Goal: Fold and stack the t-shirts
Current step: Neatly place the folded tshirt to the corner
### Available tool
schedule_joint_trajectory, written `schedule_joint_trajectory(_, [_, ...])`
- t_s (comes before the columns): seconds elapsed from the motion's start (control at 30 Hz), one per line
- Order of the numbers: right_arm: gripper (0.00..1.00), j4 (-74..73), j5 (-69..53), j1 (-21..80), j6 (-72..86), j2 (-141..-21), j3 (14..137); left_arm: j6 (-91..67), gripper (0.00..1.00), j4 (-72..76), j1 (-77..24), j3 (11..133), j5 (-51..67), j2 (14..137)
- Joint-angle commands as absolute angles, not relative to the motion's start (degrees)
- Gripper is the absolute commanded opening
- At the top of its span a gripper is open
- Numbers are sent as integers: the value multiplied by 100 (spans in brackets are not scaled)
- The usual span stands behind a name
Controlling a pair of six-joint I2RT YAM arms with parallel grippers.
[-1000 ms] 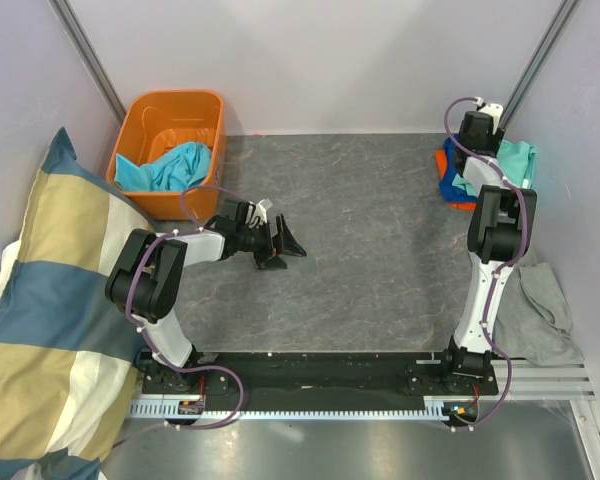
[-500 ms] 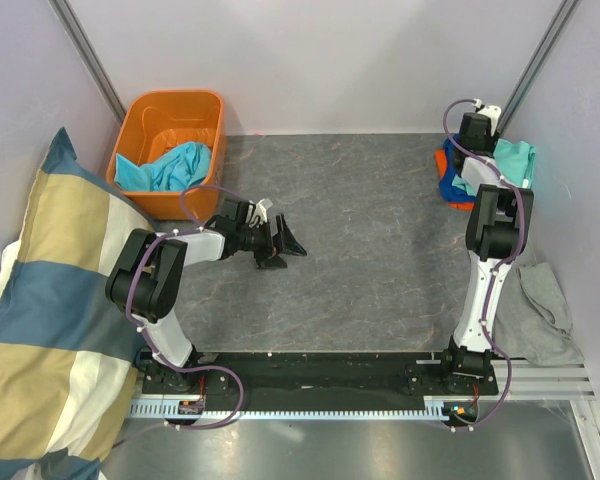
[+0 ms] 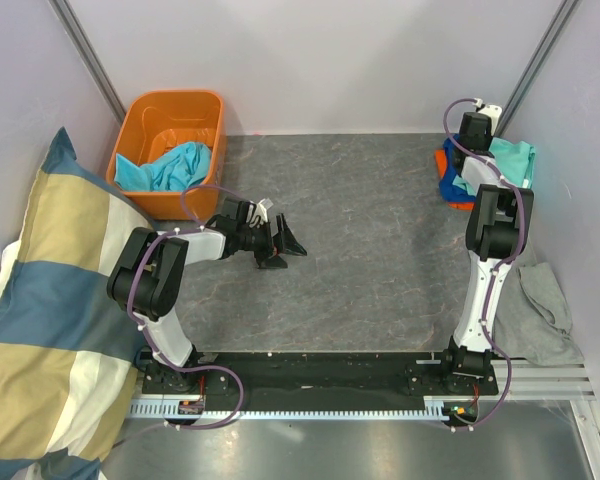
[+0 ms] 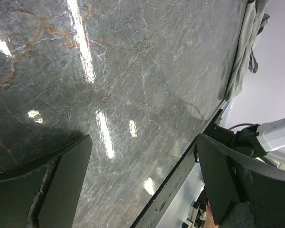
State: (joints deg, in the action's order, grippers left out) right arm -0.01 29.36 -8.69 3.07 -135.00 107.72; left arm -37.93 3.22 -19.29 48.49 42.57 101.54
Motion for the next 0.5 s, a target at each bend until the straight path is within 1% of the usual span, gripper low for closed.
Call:
schedule_joint_trajectory(0.0, [0, 88, 2953, -879, 273, -13553, 10952, -3946, 100, 457, -1907, 5019, 4403, 10195])
schedule_joint_trajectory(0.27, [0, 422, 2839, -879, 53, -13158, 10582, -3955, 100, 457, -1907, 5071, 4412, 10222])
schedule_joint_trajectory(0.47, [0, 448, 2496, -861, -97, -13043, 10503, -3946, 100, 457, -1907, 5054, 4430, 10213])
